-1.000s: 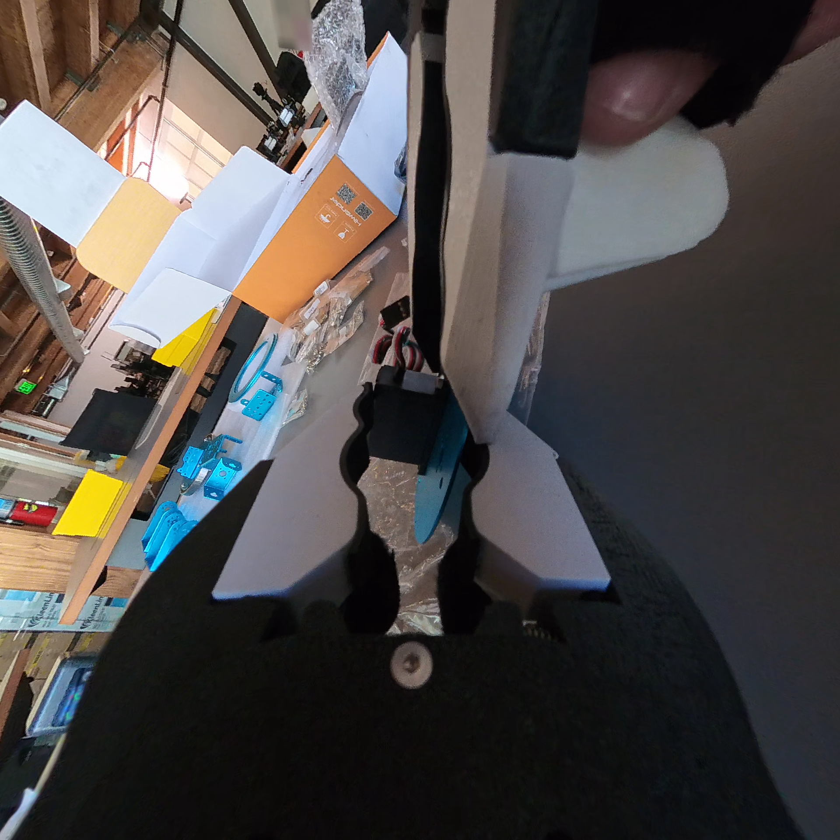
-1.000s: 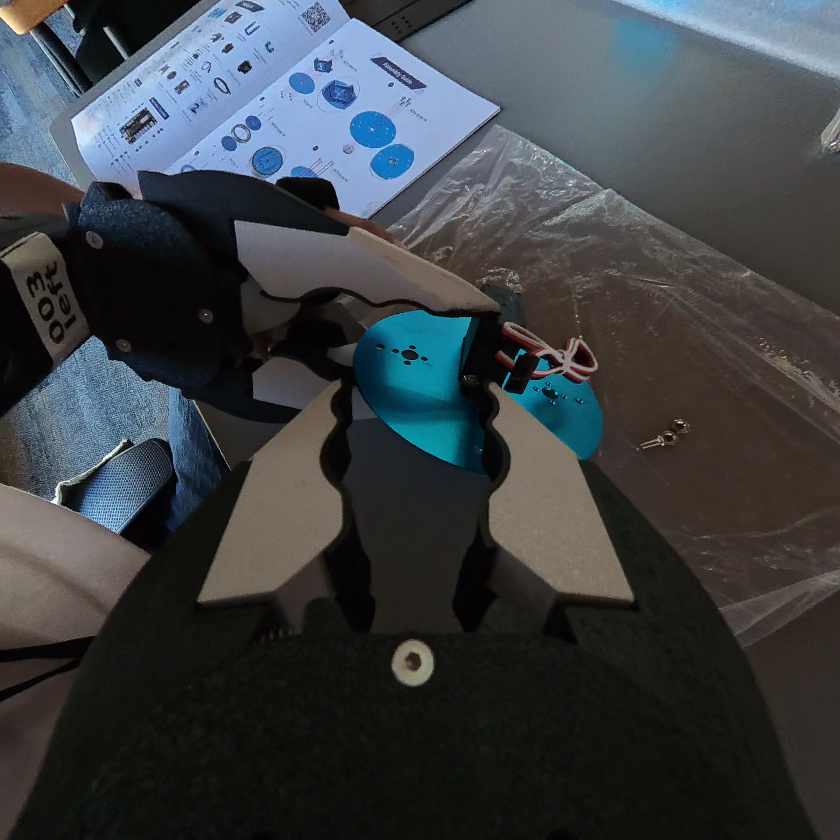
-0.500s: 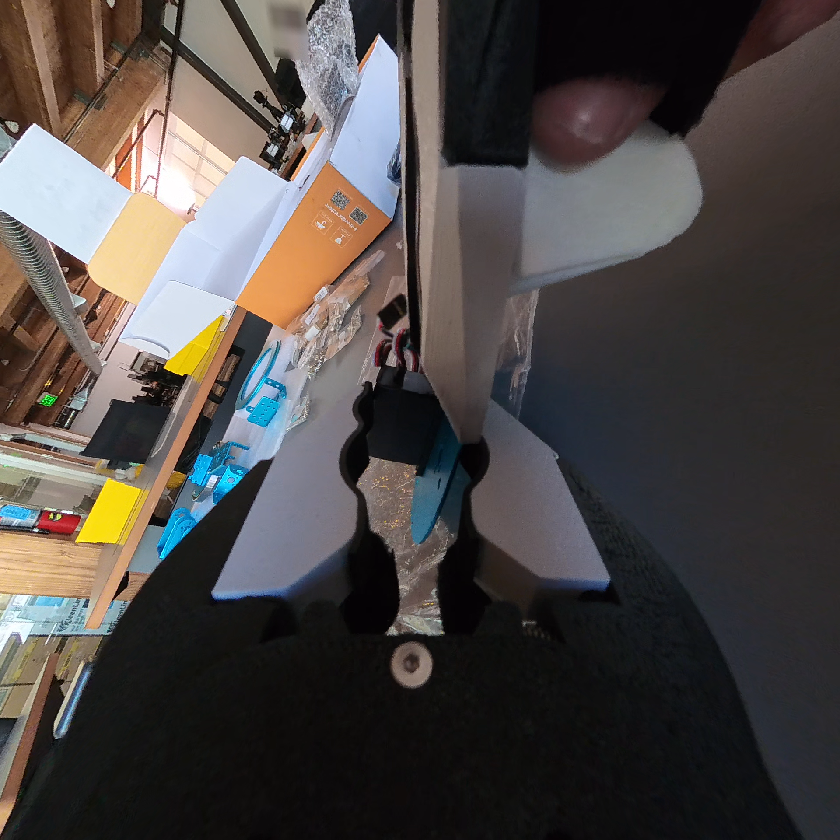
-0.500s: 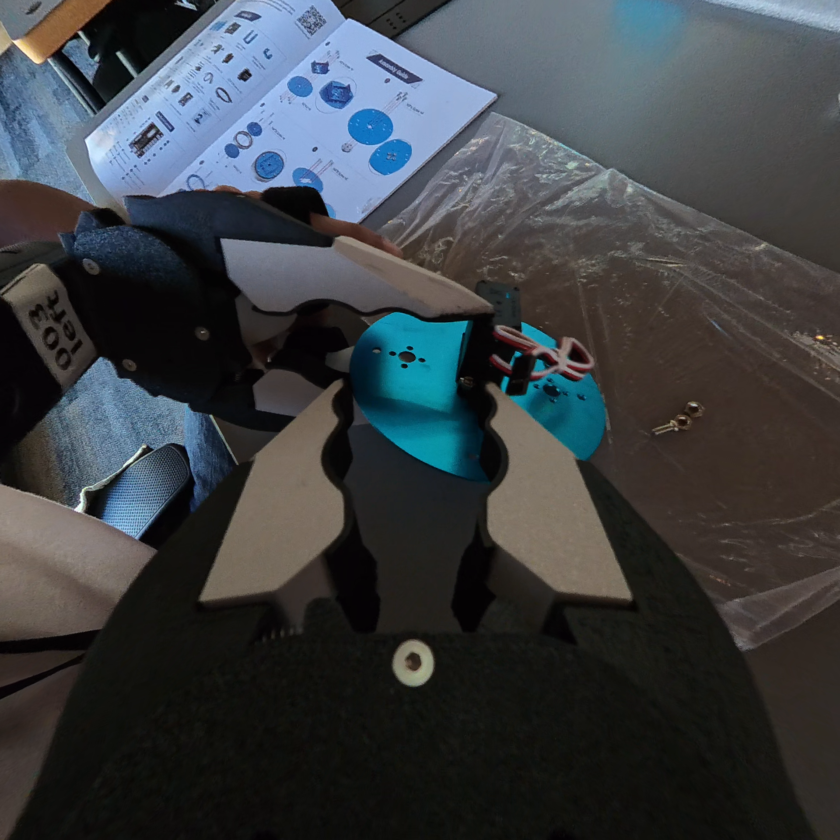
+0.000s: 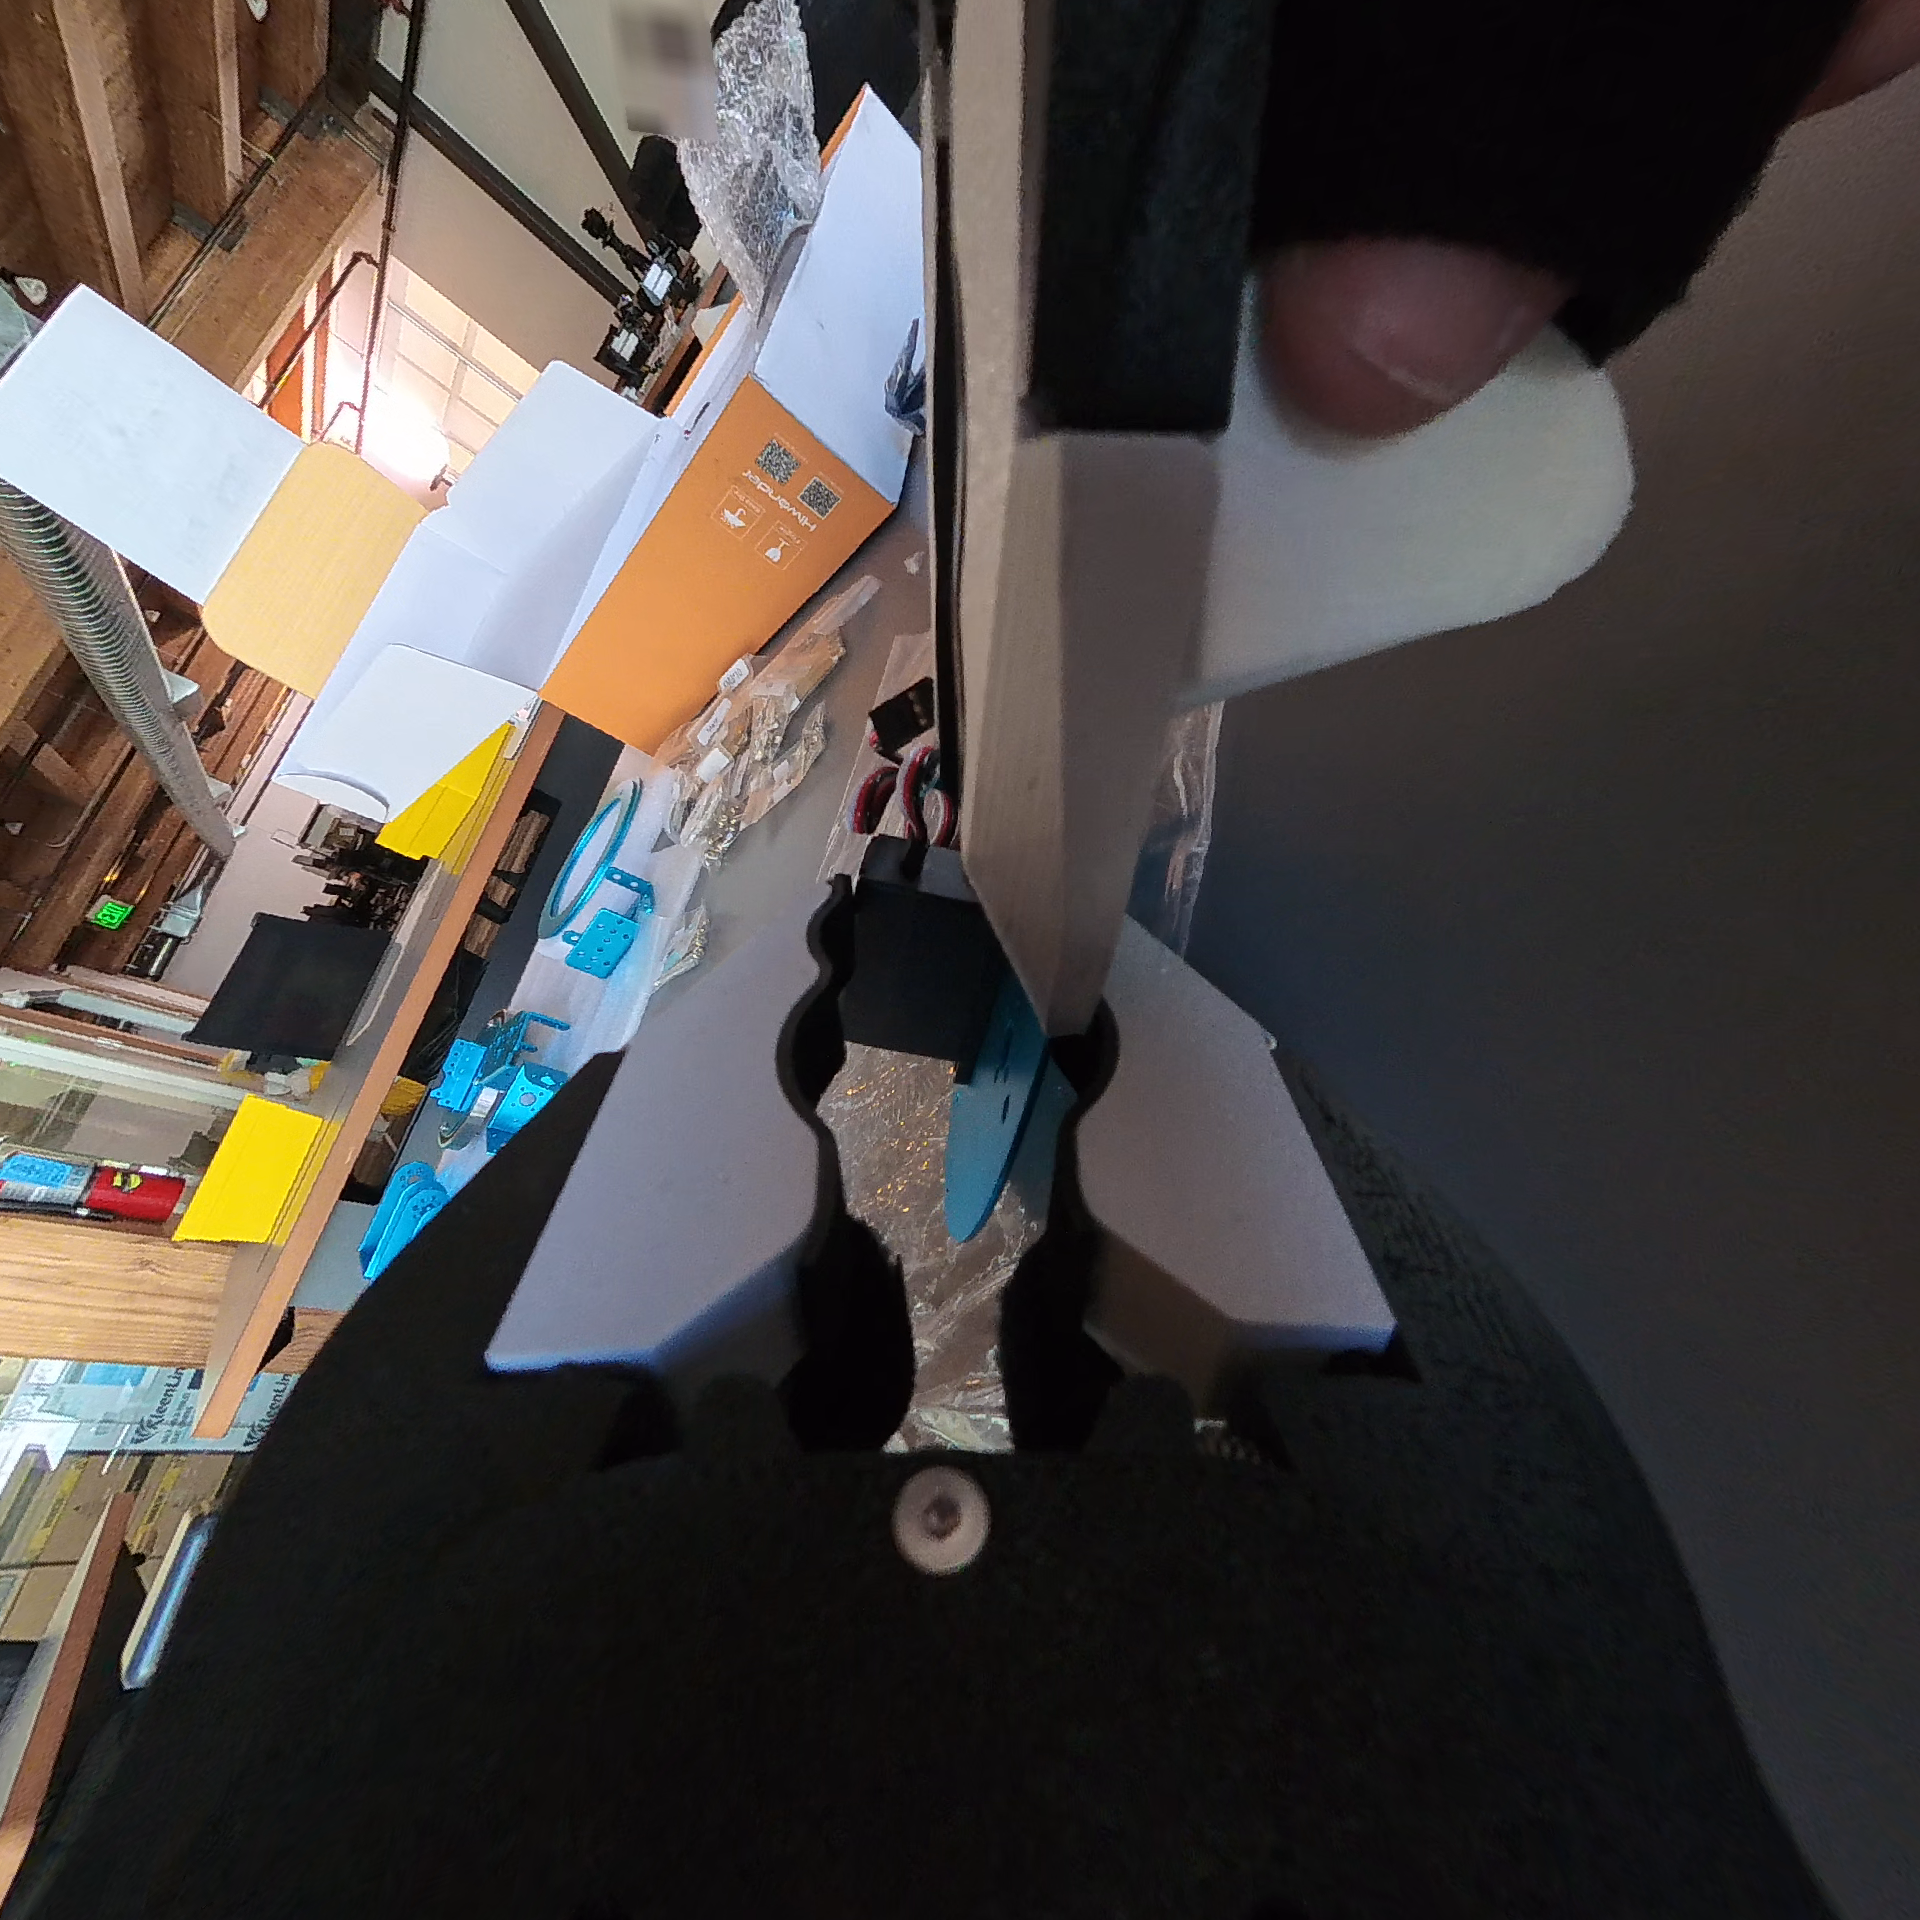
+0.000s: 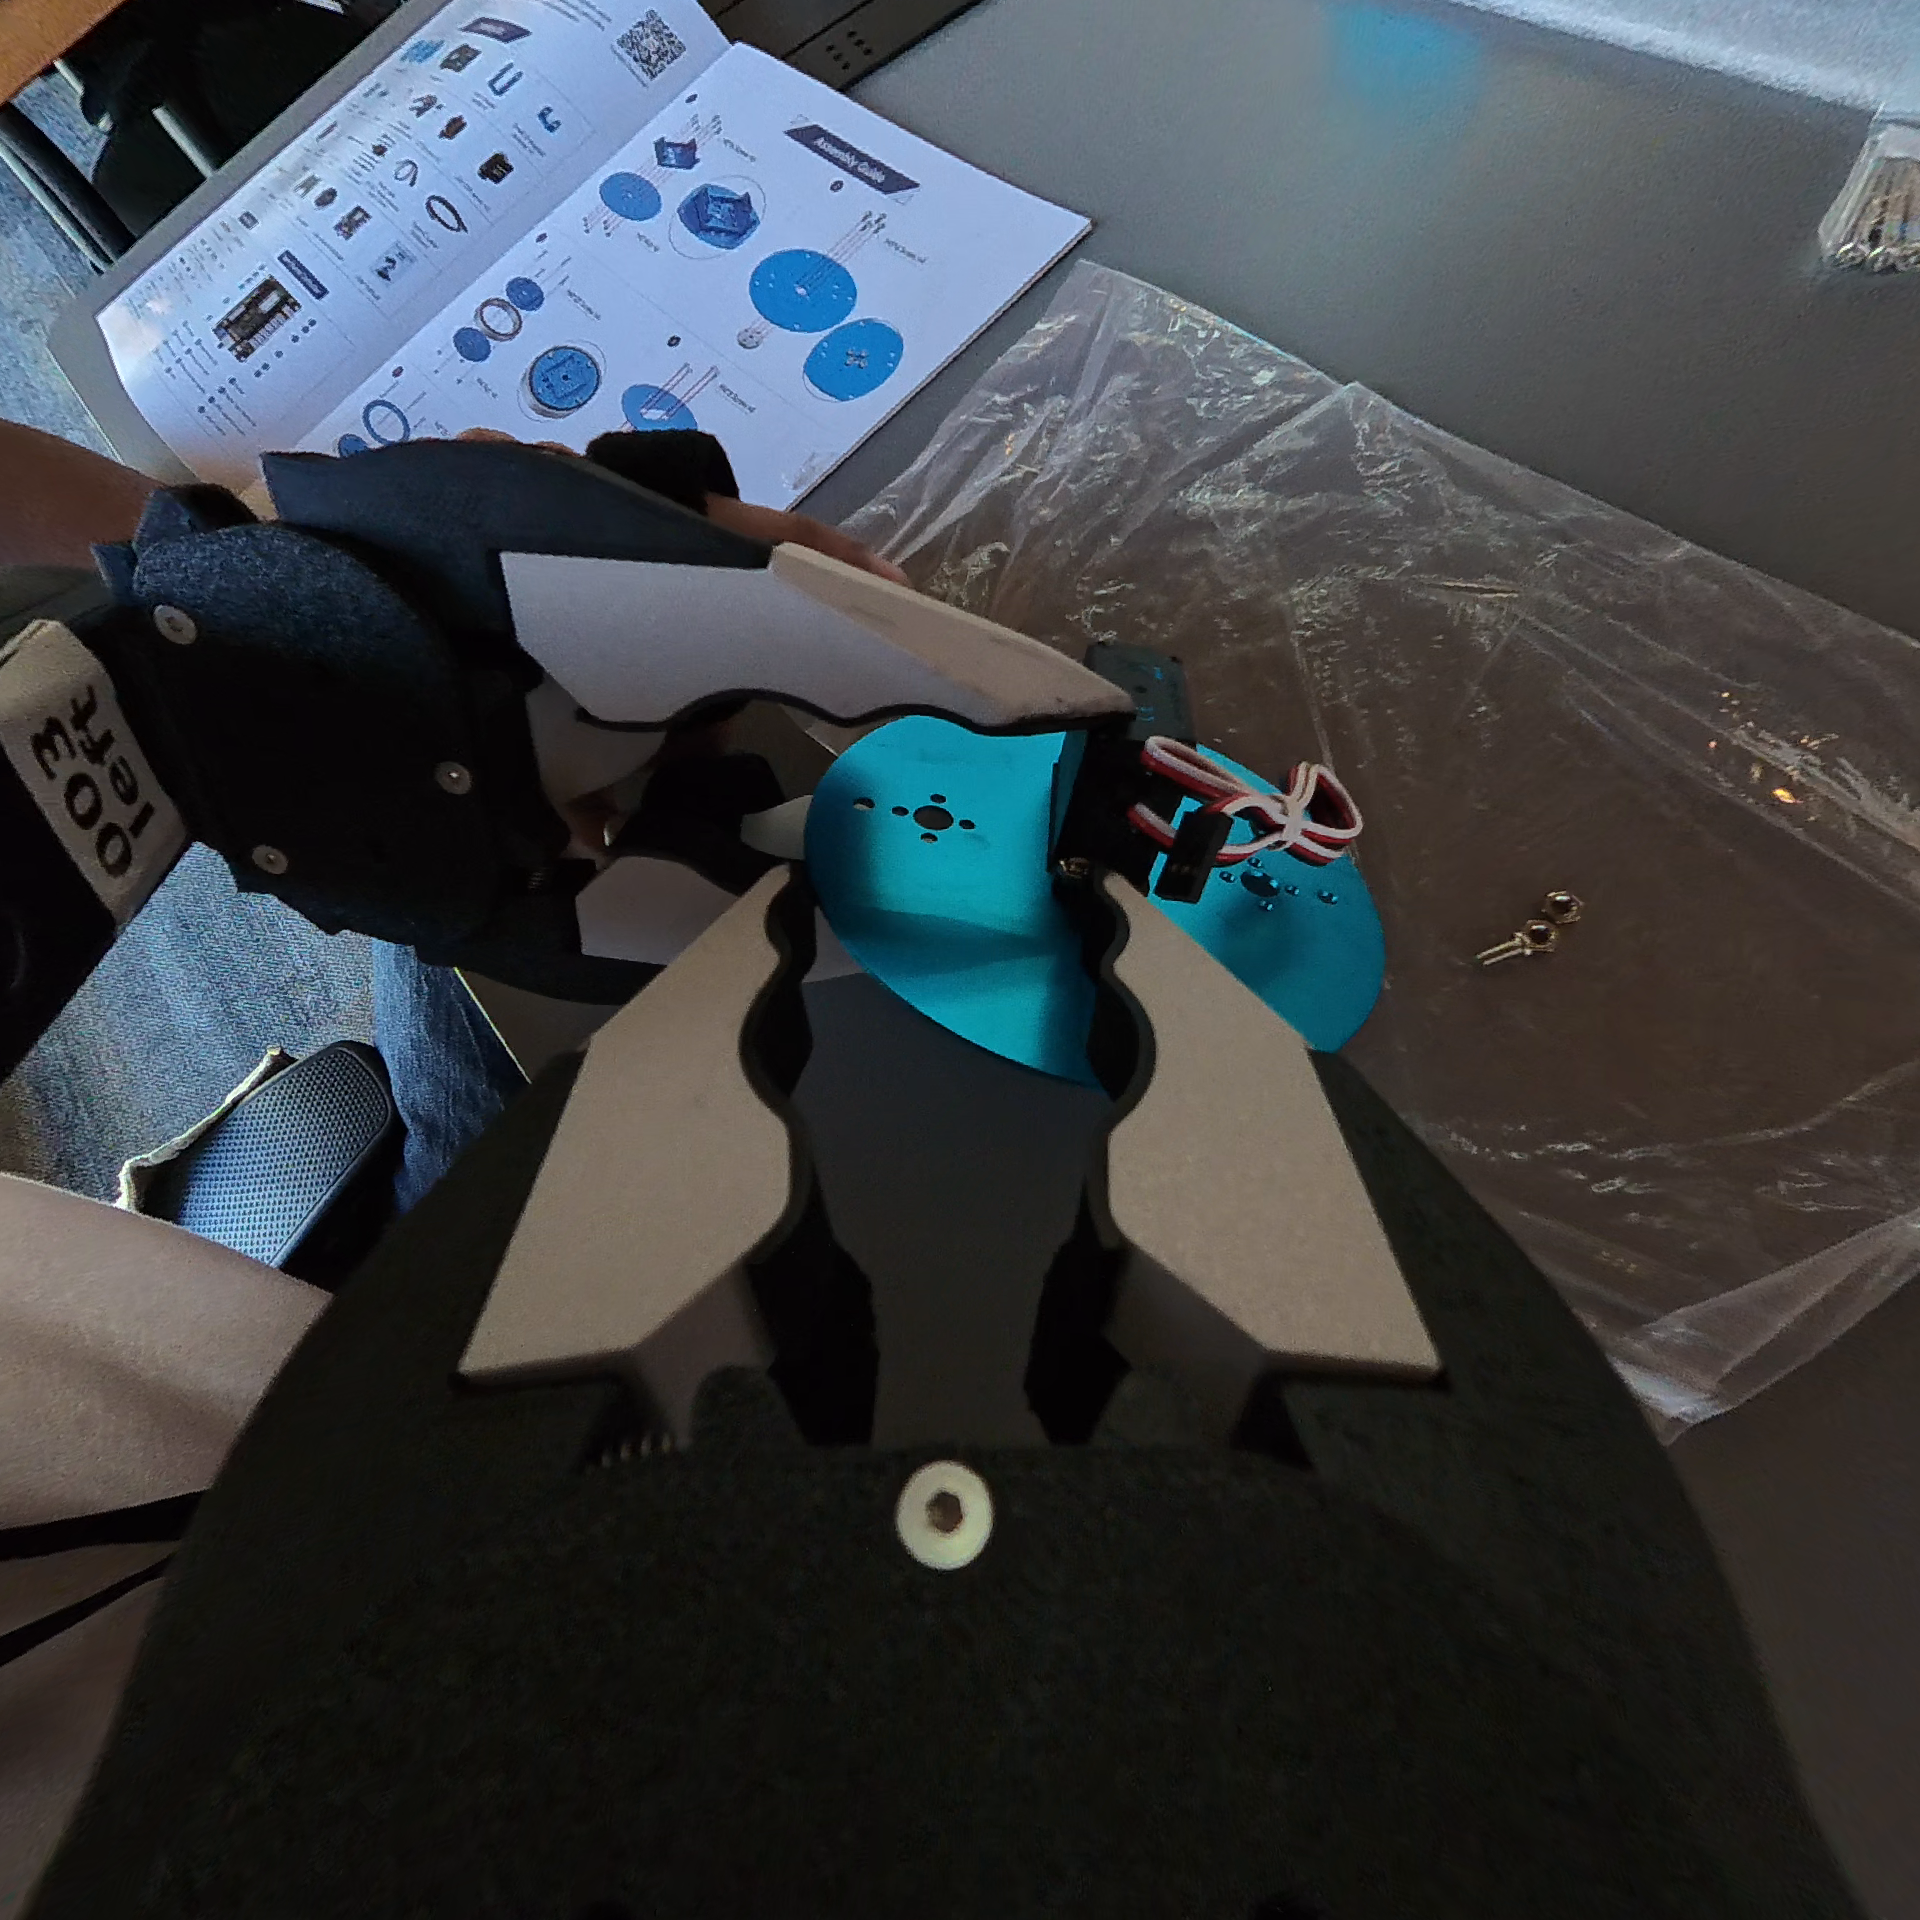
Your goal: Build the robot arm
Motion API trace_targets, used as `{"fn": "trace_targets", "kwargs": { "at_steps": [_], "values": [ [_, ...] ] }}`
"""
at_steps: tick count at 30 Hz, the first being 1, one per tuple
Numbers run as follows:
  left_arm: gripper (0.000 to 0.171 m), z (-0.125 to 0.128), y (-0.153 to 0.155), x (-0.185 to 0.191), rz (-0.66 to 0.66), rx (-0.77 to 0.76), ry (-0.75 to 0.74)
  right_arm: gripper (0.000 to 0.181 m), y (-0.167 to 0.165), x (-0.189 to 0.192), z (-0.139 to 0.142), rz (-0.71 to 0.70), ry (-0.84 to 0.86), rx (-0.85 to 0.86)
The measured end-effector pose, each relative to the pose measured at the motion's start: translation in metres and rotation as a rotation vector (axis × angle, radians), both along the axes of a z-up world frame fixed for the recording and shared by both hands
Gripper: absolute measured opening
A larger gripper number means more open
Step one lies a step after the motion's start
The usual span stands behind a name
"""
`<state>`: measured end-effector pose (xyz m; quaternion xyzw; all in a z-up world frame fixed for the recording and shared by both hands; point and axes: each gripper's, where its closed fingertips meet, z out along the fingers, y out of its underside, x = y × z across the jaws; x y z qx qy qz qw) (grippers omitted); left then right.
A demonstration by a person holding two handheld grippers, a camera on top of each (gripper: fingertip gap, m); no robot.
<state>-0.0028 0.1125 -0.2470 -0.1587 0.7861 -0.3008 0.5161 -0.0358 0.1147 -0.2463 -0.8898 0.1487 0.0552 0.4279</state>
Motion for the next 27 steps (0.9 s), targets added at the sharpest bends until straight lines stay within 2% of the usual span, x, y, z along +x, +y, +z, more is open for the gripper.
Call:
{"fn": "trace_targets", "kwargs": {
  "at_steps": [8, 9, 10, 11, 12, 13, 14, 16, 18, 20, 22, 24, 27],
  "values": [
    [0.037, 0.000, 0.004, 0.003, 0.005, 0.012, -0.006, 0.049, -0.002, -0.001, 0.000, 0.003, -0.016, -0.016],
    [0.037, -0.001, 0.004, 0.005, -0.004, 0.007, -0.010, 0.033, -0.001, -0.008, 0.002, 0.042, 0.003, 0.001],
    [0.037, 0.000, 0.001, 0.004, -0.019, -0.005, -0.008, 0.001, 0.005, -0.022, 0.010, 0.079, 0.092, 0.071],
    [0.036, 0.000, 0.000, 0.004, -0.023, -0.011, -0.005, 0.000, 0.007, -0.022, 0.008, 0.068, 0.108, 0.080],
    [0.037, 0.000, 0.001, 0.005, -0.012, 0.000, -0.011, 0.000, 0.005, -0.014, 0.006, 0.071, 0.048, 0.051],
    [0.037, 0.000, 0.001, 0.004, -0.024, -0.008, -0.009, 0.018, -0.003, -0.003, 0.005, 0.048, 0.016, -0.009],
    [0.037, 0.001, 0.002, 0.003, -0.027, -0.026, -0.003, 0.042, -0.006, -0.007, 0.014, 0.088, 0.072, 0.007],
    [0.037, 0.002, 0.004, 0.003, -0.030, -0.043, 0.008, 0.031, -0.013, -0.016, 0.043, 0.149, 0.187, 0.116],
    [0.036, 0.004, 0.006, 0.004, -0.040, -0.070, 0.030, 0.029, -0.029, 0.020, 0.048, 0.056, 0.004, 0.071],
    [0.037, 0.006, 0.009, 0.005, -0.071, -0.113, 0.057, 0.034, -0.045, 0.057, 0.064, -0.005, -0.179, 0.109],
    [0.037, 0.007, 0.016, 0.006, -0.081, -0.149, 0.088, 0.039, -0.049, 0.077, 0.074, 0.063, -0.312, 0.189],
    [0.037, 0.010, 0.023, 0.008, -0.088, -0.219, 0.134, 0.040, -0.051, 0.091, 0.059, 0.170, -0.383, 0.147],
    [0.037, 0.014, 0.032, 0.012, -0.112, -0.329, 0.197, 0.048, -0.043, 0.087, 0.023, 0.347, -0.350, 0.085]
  ]
}}
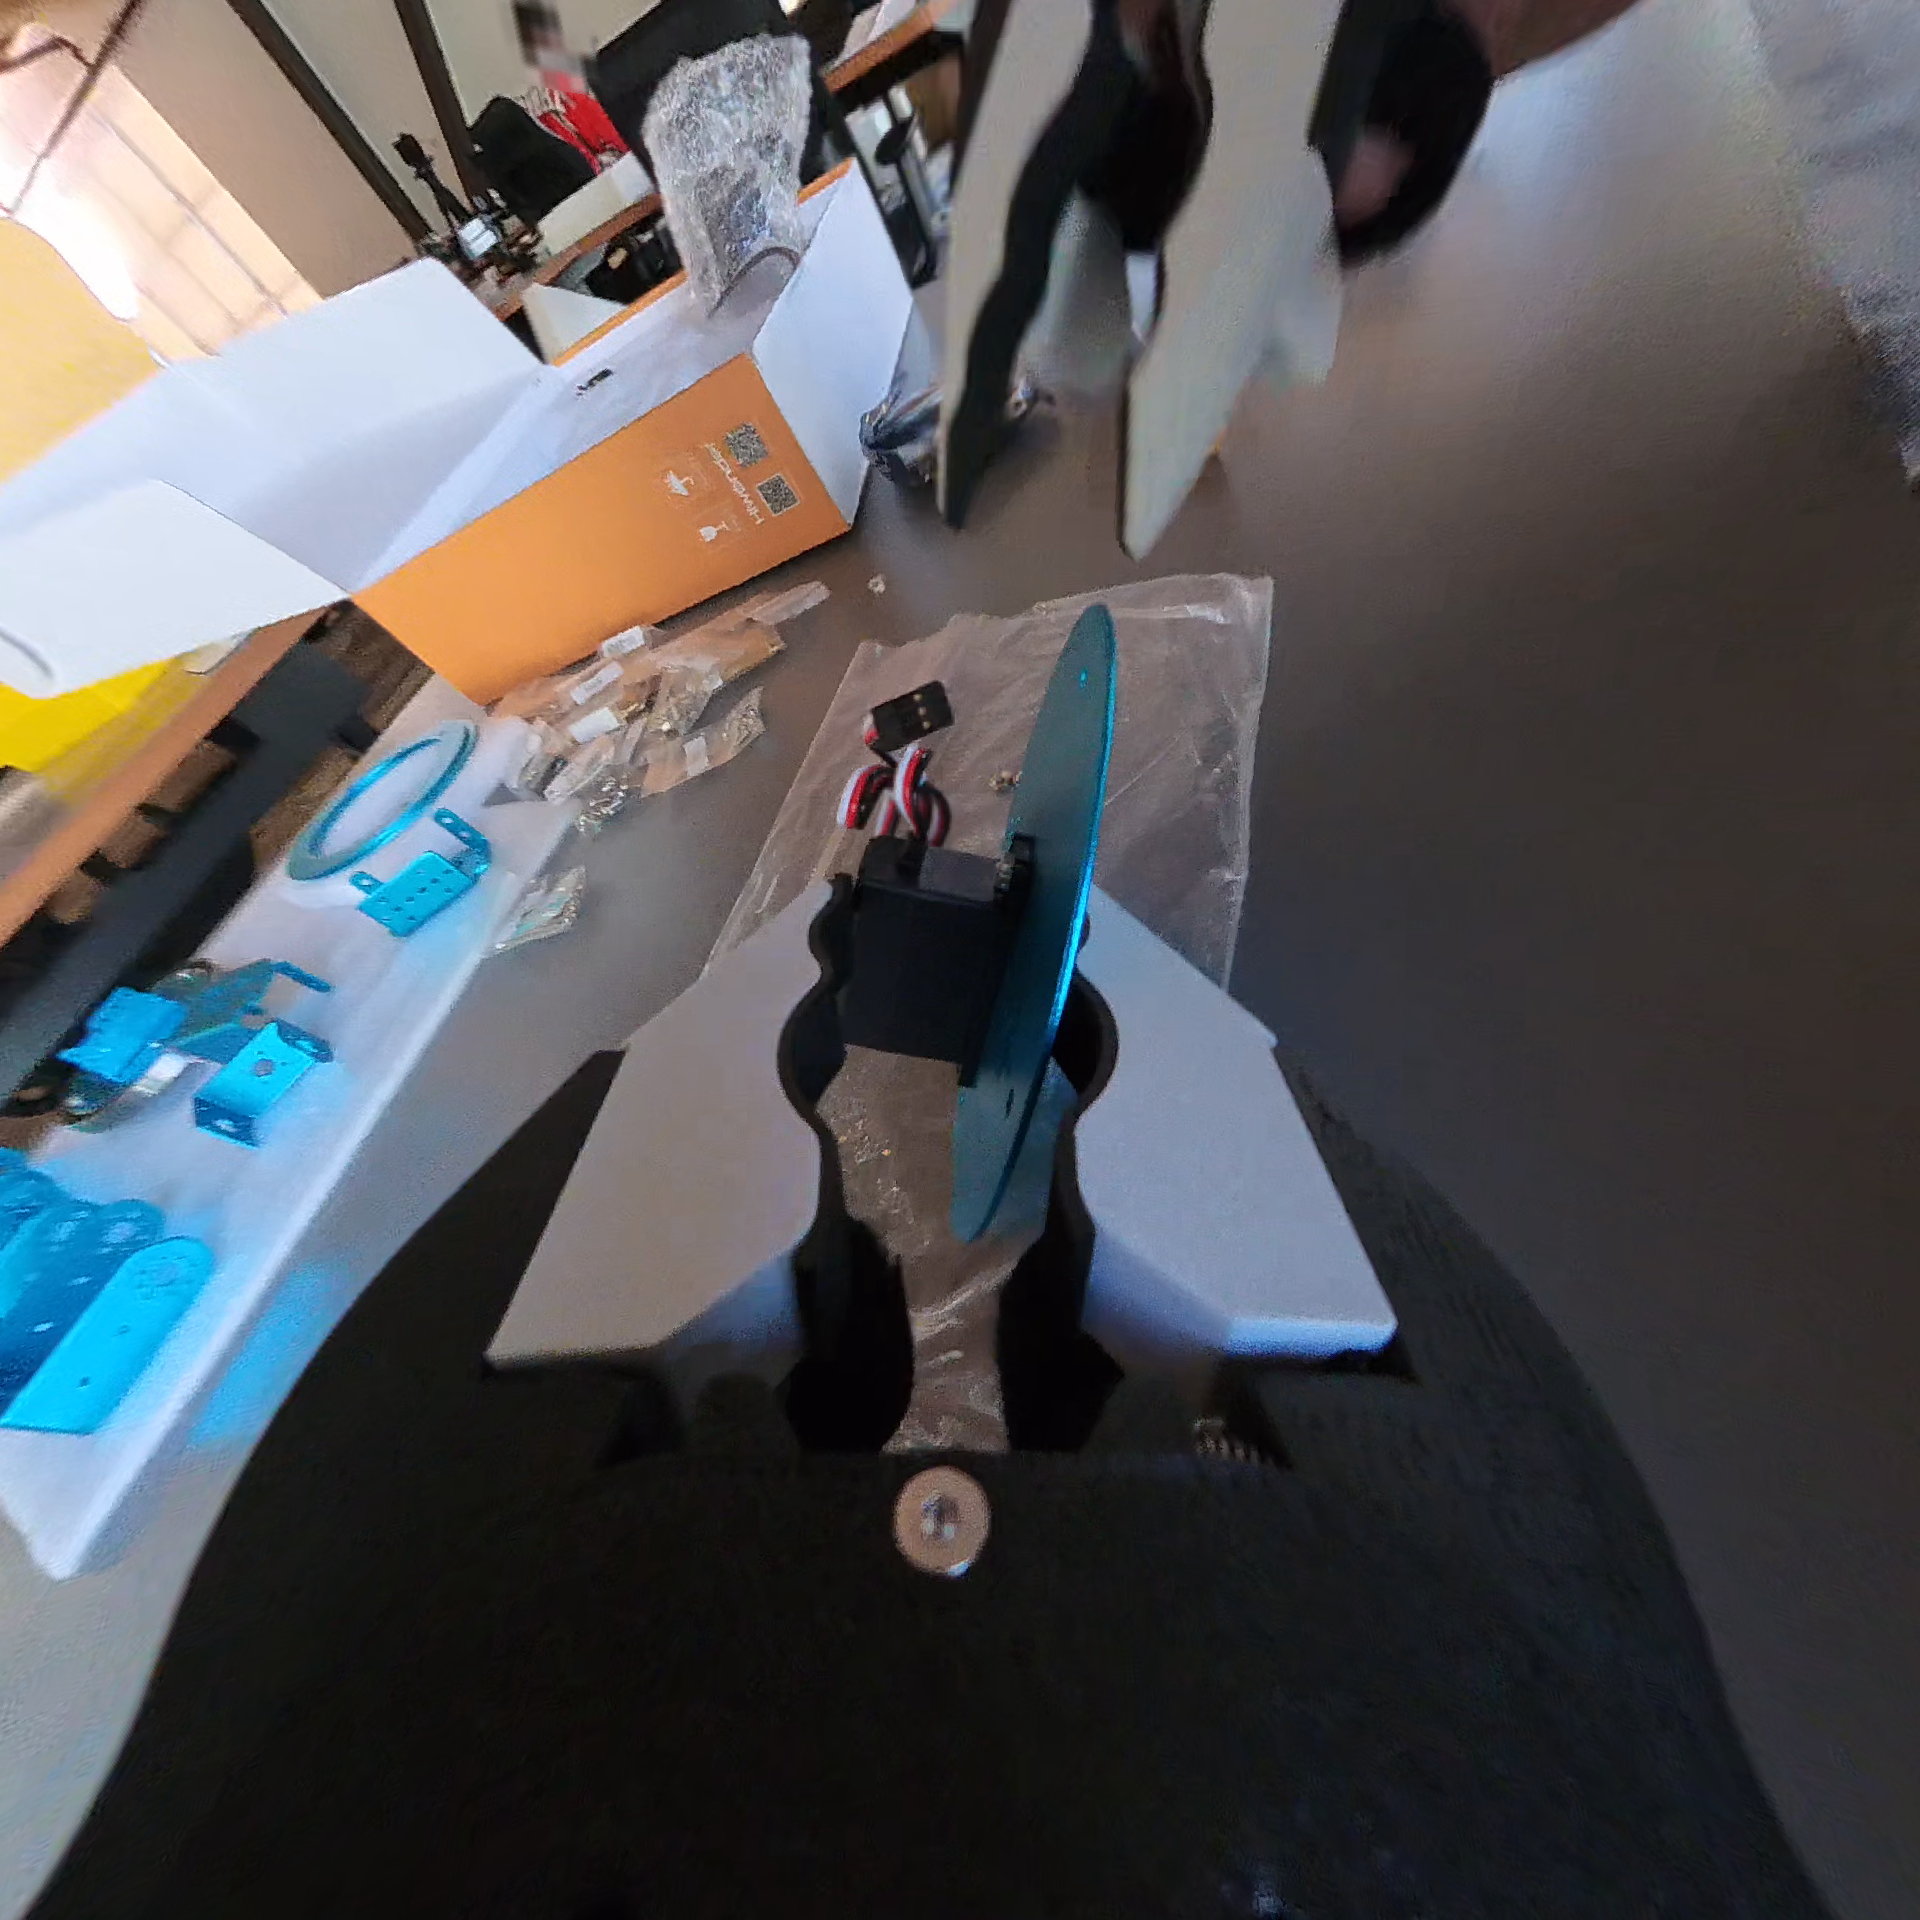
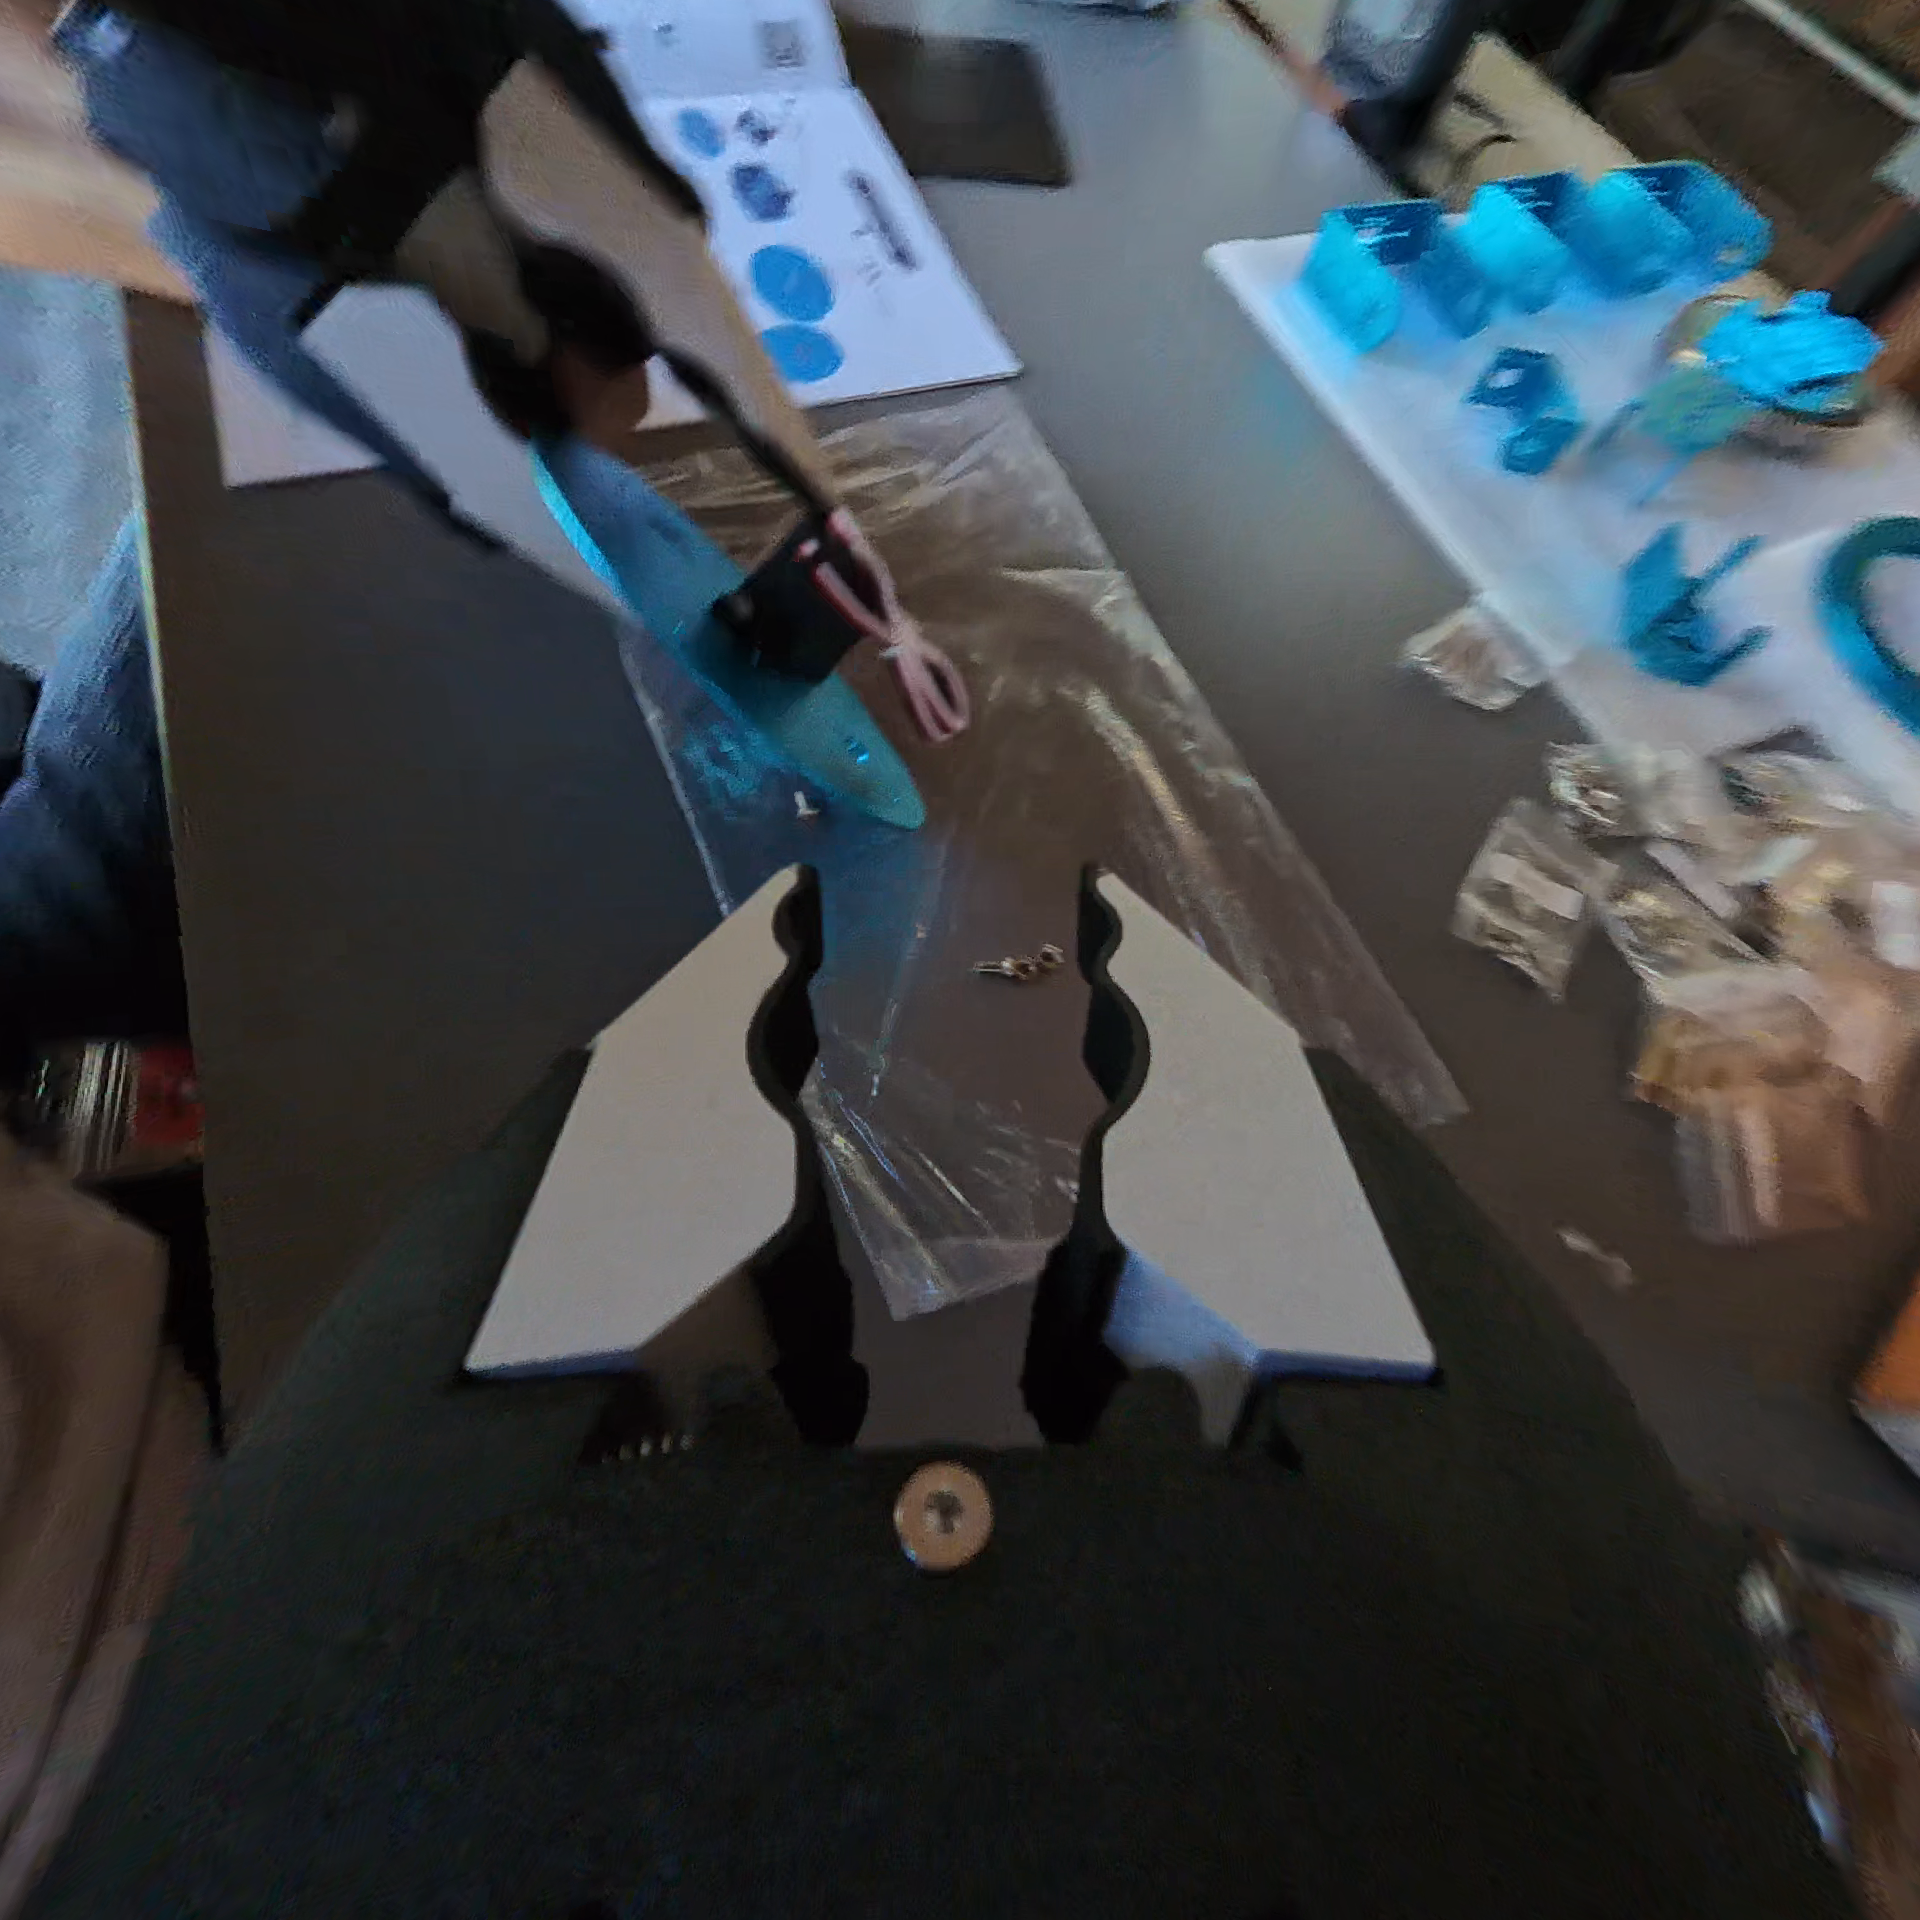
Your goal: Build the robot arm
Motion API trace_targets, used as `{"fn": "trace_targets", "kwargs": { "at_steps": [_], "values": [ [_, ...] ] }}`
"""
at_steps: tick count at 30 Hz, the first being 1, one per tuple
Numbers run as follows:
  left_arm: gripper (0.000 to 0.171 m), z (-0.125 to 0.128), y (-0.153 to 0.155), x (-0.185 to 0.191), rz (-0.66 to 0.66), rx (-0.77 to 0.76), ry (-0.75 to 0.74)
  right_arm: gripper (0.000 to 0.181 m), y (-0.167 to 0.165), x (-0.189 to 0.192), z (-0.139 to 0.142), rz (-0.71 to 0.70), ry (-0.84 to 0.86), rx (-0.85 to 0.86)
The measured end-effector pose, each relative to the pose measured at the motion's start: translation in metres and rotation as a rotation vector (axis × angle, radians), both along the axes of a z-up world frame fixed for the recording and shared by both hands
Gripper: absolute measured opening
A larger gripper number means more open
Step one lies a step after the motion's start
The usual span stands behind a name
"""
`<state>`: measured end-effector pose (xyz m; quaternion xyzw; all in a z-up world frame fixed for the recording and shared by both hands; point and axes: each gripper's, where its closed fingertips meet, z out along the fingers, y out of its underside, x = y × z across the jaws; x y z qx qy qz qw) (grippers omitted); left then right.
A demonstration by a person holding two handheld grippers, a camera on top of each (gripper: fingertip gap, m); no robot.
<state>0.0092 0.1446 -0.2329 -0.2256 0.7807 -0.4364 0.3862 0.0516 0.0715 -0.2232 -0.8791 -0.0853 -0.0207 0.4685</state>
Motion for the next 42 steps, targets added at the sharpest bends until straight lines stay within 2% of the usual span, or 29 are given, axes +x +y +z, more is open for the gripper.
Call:
{"fn": "trace_targets", "kwargs": {
  "at_steps": [3, 6, 8, 11, 14, 17, 20, 23, 26, 28, 31, 33, 36, 40, 42],
  "values": [
    [0.037, 0.003, 0.008, 0.004, -0.026, -0.104, 0.061, 0.045, 0.017, -0.009, -0.017, 0.156, -0.007, 0.031],
    [0.037, 0.004, 0.017, 0.009, -0.050, -0.218, 0.140, 0.042, 0.030, -0.011, -0.023, 0.310, 0.003, 0.061],
    [0.037, 0.005, 0.022, 0.010, -0.074, -0.262, 0.169, 0.043, 0.036, 0.002, -0.030, 0.351, 0.013, 0.022],
    [0.037, 0.005, 0.026, 0.011, -0.084, -0.306, 0.205, 0.043, 0.036, 0.009, -0.035, 0.417, 0.147, -0.046],
    [0.037, 0.005, 0.033, 0.012, -0.077, -0.343, 0.238, 0.042, 0.022, 0.012, -0.043, 0.400, 0.268, -0.125],
    [0.037, 0.005, 0.040, 0.012, -0.075, -0.369, 0.252, 0.031, 0.006, 0.019, -0.052, 0.344, 0.138, -0.142],
    [0.037, 0.004, 0.044, 0.013, -0.073, -0.410, 0.280, 0.025, 0.005, 0.013, -0.052, 0.315, 0.085, -0.124],
    [0.037, 0.004, 0.045, 0.015, -0.066, -0.441, 0.304, 0.021, 0.008, 0.020, -0.065, 0.287, 0.003, -0.185],
    [0.037, 0.004, 0.048, 0.016, -0.052, -0.481, 0.329, 0.016, 0.008, 0.016, -0.070, 0.336, 0.053, -0.190],
    [0.037, 0.003, 0.049, 0.017, -0.044, -0.496, 0.340, 0.016, 0.011, 0.014, -0.068, 0.379, 0.027, -0.171],
    [0.037, 0.003, 0.050, 0.019, -0.027, -0.516, 0.354, 0.015, 0.025, -0.011, -0.049, 0.458, 0.070, -0.117],
    [0.037, 0.003, 0.051, 0.020, -0.012, -0.528, 0.364, 0.017, 0.038, -0.030, -0.052, 0.468, 0.077, -0.154],
    [0.037, 0.002, 0.054, 0.021, 0.016, -0.558, 0.394, 0.014, 0.054, -0.045, -0.064, 0.421, -0.058, -0.157],
    [0.037, 0.001, 0.057, 0.022, 0.020, -0.600, 0.417, 0.004, 0.062, -0.034, -0.055, 0.347, -0.239, -0.013],
    [0.037, 0.000, 0.057, 0.022, 0.016, -0.616, 0.428, 0.003, 0.060, -0.039, -0.063, 0.405, -0.262, -0.030]
  ]
}}
